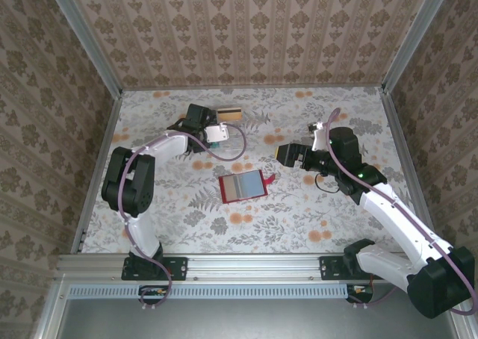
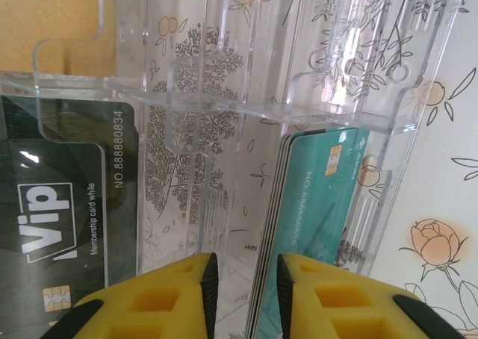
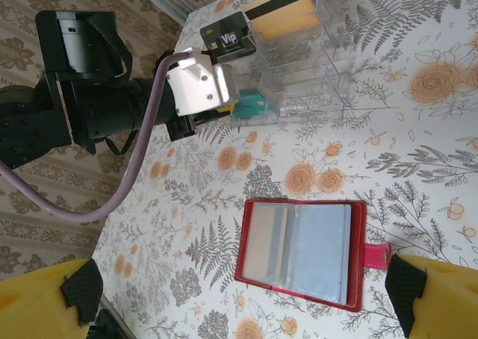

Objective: Take the credit cards out of the card holder

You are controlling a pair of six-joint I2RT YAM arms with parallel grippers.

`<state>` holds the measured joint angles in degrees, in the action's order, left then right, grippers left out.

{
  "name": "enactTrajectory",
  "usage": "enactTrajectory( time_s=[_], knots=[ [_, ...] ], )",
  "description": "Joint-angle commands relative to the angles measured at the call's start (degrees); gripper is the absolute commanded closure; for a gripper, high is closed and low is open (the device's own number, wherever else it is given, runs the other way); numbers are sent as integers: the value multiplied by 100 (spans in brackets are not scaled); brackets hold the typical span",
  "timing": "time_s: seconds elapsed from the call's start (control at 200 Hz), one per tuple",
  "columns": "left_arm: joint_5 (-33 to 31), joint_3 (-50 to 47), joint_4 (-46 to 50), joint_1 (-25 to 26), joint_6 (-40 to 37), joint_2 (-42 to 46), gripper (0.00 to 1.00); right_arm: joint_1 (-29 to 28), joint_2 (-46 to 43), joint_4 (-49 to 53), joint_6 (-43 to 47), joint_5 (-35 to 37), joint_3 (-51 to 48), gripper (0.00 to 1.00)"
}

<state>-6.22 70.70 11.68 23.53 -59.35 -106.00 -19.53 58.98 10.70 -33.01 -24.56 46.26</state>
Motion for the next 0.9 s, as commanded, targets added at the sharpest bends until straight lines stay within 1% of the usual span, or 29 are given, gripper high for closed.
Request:
enactTrajectory(
  time_s=[0.0, 0.115, 0.23, 0.27, 0.295, 0.31, 0.325, 0.36, 0.37, 0.395, 0.405, 0.41, 0.42, 0.435, 0.58, 0.645, 0.71, 0.79, 0.835, 0.86, 0.89],
  knots=[
    [98, -17, -38, 11, 252, 344, 70, 28, -104, -24, -5, 6, -48, 0],
    [110, -54, -52, 11, 704, 684, 67, 23, -58, 202, 159, 72, 86, 0],
    [-1, 20, 58, 3, 1357, 1052, 61, 20, 10, 225, 226, 64, 109, 0],
    [-36, 19, 88, 3, 1645, 1205, 57, 12, 48, 220, 231, 65, 111, 0],
    [-57, 8, 84, 3, 1821, 1308, 50, 11, 81, 212, 229, 64, 115, 0],
    [-64, -7, 77, 0, 1920, 1381, 48, 3, 101, 212, 229, 65, 119, 0],
    [-64, -20, 77, -1, 2024, 1440, 42, -13, 123, 204, 228, 59, 124, 0],
    [-77, -66, 76, 2, 2231, 1594, 38, -39, 176, 197, 239, 80, 135, 0],
    [-85, -78, 79, 2, 2304, 1642, 33, -52, 191, 189, 242, 82, 144, 0],
    [-109, -118, 95, -10, 2477, 1750, 23, -84, 239, 199, 242, 118, 158, 0],
    [-119, -131, 92, -7, 2539, 1795, 15, -99, 255, 201, 249, 129, 167, 0],
    [-127, -137, 95, -7, 2572, 1820, 13, -106, 268, 203, 251, 136, 170, 0],
    [-139, -149, 95, -6, 2629, 1859, 4, -122, 288, 202, 251, 149, 176, 0],
    [-171, -170, 99, -6, 2746, 1929, 1, -152, 316, 214, 264, 171, 193, 0],
    [-400, -460, 34, -81, 3972, 2553, 0, -478, 639, 280, 397, 445, 365, 0],
    [-732, -684, -68, -156, 4638, 2897, 0, -646, 786, 293, 459, 583, 471, 0],
    [-1064, -917, -162, -352, 5525, 3286, 0, -814, 942, 327, 521, 706, 576, 0],
    [-1084, -1236, -212, -618, 6351, 3761, 0, -976, 1138, 305, 551, 827, 674, 0],
    [-1072, -1323, -45, -749, 6850, 3953, 0, -1059, 1259, 286, 549, 863, 720, 0],
    [-965, -1332, 132, -840, 7086, 4043, 0, -1104, 1336, 287, 556, 894, 757, 0],
    [-614, -1334, 331, -971, 7238, 4125, 0, -1158, 1429, 300, 563, 931, 809, 0]
  ],
)
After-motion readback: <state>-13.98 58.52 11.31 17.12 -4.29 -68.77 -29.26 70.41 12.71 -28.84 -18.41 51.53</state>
